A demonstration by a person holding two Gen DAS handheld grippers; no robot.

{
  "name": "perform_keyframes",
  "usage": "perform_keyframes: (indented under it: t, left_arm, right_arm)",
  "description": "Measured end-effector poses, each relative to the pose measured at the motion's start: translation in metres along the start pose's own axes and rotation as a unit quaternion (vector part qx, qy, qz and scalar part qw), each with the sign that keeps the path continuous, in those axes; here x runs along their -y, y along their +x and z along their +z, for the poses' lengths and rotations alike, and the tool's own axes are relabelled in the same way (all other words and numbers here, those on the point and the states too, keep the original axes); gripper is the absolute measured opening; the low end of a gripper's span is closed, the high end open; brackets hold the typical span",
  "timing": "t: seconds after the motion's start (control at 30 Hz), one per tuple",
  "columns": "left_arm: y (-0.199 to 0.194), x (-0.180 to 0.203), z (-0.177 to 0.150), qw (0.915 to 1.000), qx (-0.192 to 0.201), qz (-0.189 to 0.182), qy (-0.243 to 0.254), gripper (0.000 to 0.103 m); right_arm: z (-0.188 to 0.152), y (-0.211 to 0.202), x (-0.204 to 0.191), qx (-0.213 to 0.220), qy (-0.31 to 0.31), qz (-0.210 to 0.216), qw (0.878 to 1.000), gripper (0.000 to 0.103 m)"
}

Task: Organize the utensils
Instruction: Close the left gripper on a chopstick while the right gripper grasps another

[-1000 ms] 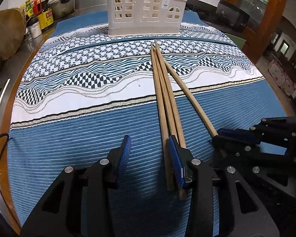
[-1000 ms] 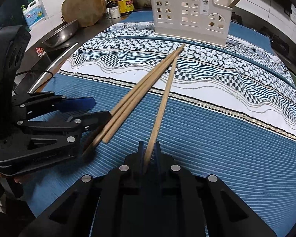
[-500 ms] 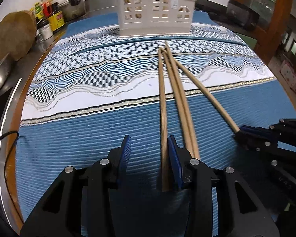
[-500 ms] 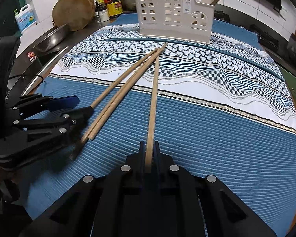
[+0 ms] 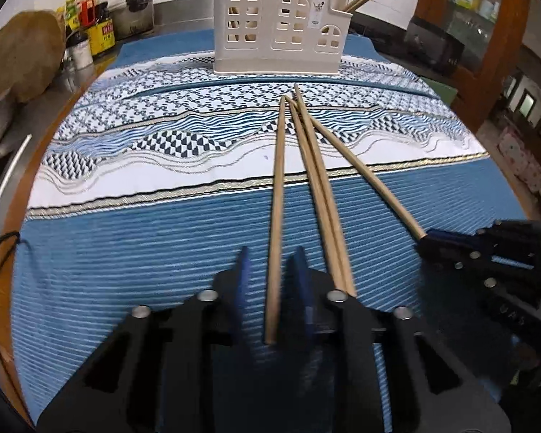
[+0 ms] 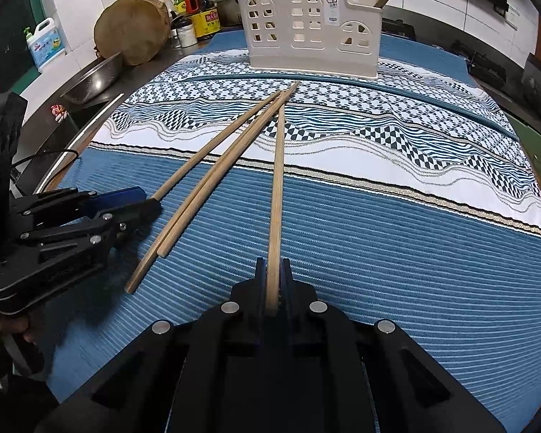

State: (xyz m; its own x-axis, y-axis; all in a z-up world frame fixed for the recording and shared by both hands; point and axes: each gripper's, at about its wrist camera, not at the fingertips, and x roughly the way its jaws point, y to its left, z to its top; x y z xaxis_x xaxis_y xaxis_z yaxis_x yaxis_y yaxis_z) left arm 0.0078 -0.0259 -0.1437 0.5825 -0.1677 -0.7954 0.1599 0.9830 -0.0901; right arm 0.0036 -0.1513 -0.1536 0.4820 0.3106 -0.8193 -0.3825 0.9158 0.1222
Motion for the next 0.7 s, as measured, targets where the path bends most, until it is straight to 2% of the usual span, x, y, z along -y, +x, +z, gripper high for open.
perform_keyframes:
  t: [0.07,0.17,0.23,0.5,0.7]
  left_arm:
    - [0.0,-0.002,0.001,1.0,-0.002,0.0,0.0,0.012]
    - [-0.001,-0.004,0.002,1.0,-0.004,0.0,0.001,0.008]
    - [-0.002,-0.003,0.001,0.9999,-0.004,-0.009,0.002,0.008]
    - [-0.002,0.001,-0.001,0.9998,-0.001,-0.007,0.017,0.007]
    - [-0.019,-0.005,0.016,0.9995,0.012,-0.027,0.011,0.006]
  right_arm:
    - [0.0,-0.001,0.0,0.001,0.0,0.0,1.0,0.008]
    - [0.001,-0.003,-0.001,0.003,0.001,-0.001,1.0,0.008]
    - [0.002,-0.005,0.0,0.006,0.0,-0.002,1.0,0.007]
    - [0.006,-0.013,0.0,0.016,-0.004,-0.007,1.0,0.007]
    - [0.025,-0.043,0.005,0.058,-0.007,-0.014,0.998,0.007]
